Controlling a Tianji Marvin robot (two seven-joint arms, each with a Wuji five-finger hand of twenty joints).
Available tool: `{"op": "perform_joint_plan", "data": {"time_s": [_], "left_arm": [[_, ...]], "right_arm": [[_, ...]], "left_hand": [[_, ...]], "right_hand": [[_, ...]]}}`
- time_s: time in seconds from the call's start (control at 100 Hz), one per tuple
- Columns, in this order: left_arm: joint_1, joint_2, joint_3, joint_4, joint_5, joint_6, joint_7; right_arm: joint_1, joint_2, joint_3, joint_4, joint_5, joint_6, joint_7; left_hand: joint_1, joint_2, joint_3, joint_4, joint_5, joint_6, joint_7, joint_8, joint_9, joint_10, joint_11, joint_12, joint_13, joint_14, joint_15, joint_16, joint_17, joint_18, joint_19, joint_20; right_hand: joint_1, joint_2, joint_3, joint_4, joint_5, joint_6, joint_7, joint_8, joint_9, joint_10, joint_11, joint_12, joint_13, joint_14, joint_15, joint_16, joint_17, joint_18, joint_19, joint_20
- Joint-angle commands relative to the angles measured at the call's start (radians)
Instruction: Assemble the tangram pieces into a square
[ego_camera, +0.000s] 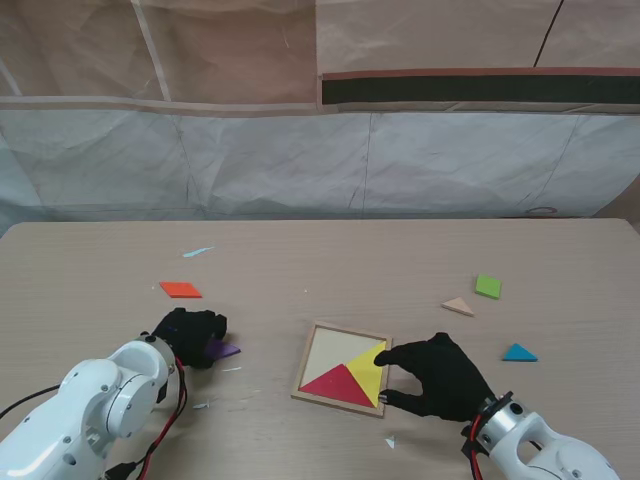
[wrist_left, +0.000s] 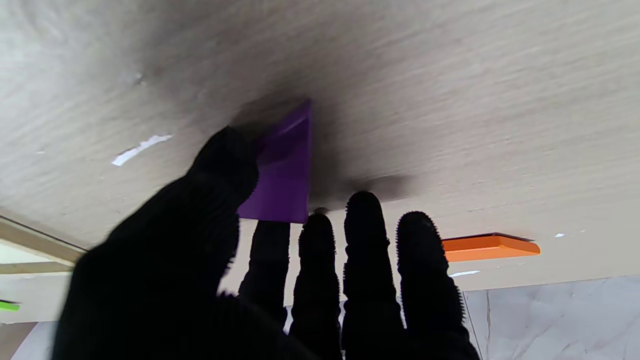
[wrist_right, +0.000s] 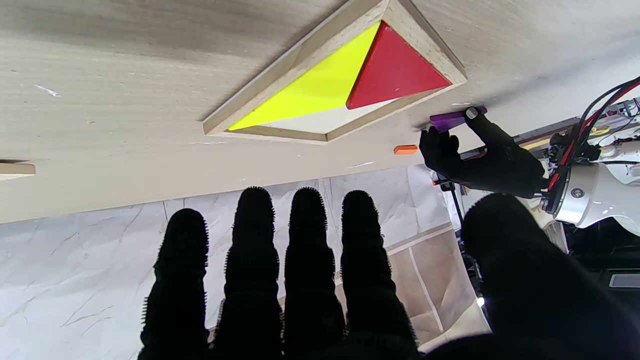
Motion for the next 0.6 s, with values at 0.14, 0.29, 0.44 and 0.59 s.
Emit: {"op": "perform_joint_plan", "data": {"time_s": [0.14, 0.29, 0.44, 0.59], "left_arm": [[0.016, -0.006, 0.017, 0.049, -0.008, -0.002, 0.028], [0.011, -0.01, 0.025, 0.07, -0.011, -0.011, 0.09], [0.008, -0.015, 0.027, 0.082, -0.016, -0.026, 0.144], [0.012, -0.016, 0.022, 0.068, -0.039, -0.024, 0.132]], "right_arm": [[0.0, -0.003, -0.003, -0.005, -0.005, -0.005, 0.017], [0.0, -0.002, -0.002, -0.006, -0.005, -0.007, 0.022], [0.0, -0.002, -0.001, -0.007, -0.007, -0.008, 0.024], [0.001, -0.002, -0.002, -0.007, -0.007, -0.005, 0.024]], "left_hand": [[0.074, -0.042, 0.13, 0.013, 0.002, -0.088, 0.25, 0.315, 0.124, -0.063, 0.225, 0.102, 0.112, -0.002, 0.056, 0.021, 0.096, 0.029, 0.057, 0.023], [0.153, -0.107, 0.1, -0.066, 0.029, -0.087, 0.26, 0.435, 0.201, -0.059, 0.251, 0.184, 0.198, 0.024, 0.104, 0.026, 0.23, 0.057, 0.138, 0.038], [0.256, -0.119, -0.003, -0.07, 0.098, -0.106, 0.277, 0.433, 0.345, -0.037, 0.228, 0.269, 0.328, 0.081, 0.215, 0.043, 0.394, 0.054, 0.304, 0.04], [0.29, -0.047, -0.111, -0.048, 0.13, -0.108, 0.219, 0.076, 0.409, 0.012, 0.205, 0.285, 0.383, 0.1, 0.318, 0.06, 0.468, 0.075, 0.412, 0.026]], "right_hand": [[0.01, 0.03, -0.02, 0.002, 0.004, -0.011, 0.004, -0.007, -0.022, -0.002, -0.013, -0.001, -0.016, -0.004, -0.014, -0.006, -0.016, 0.006, -0.013, 0.006], [0.011, 0.03, -0.02, 0.002, 0.004, -0.009, 0.004, -0.007, -0.022, -0.001, -0.013, -0.001, -0.016, -0.003, -0.014, -0.006, -0.016, 0.006, -0.013, 0.006], [0.011, 0.03, -0.02, 0.002, 0.004, -0.011, 0.004, -0.007, -0.021, -0.001, -0.013, -0.001, -0.016, -0.002, -0.014, -0.006, -0.016, 0.006, -0.012, 0.006], [0.011, 0.03, -0.02, 0.002, 0.004, -0.01, 0.004, -0.007, -0.021, -0.001, -0.012, -0.001, -0.016, -0.003, -0.014, -0.006, -0.016, 0.006, -0.013, 0.006]]}}
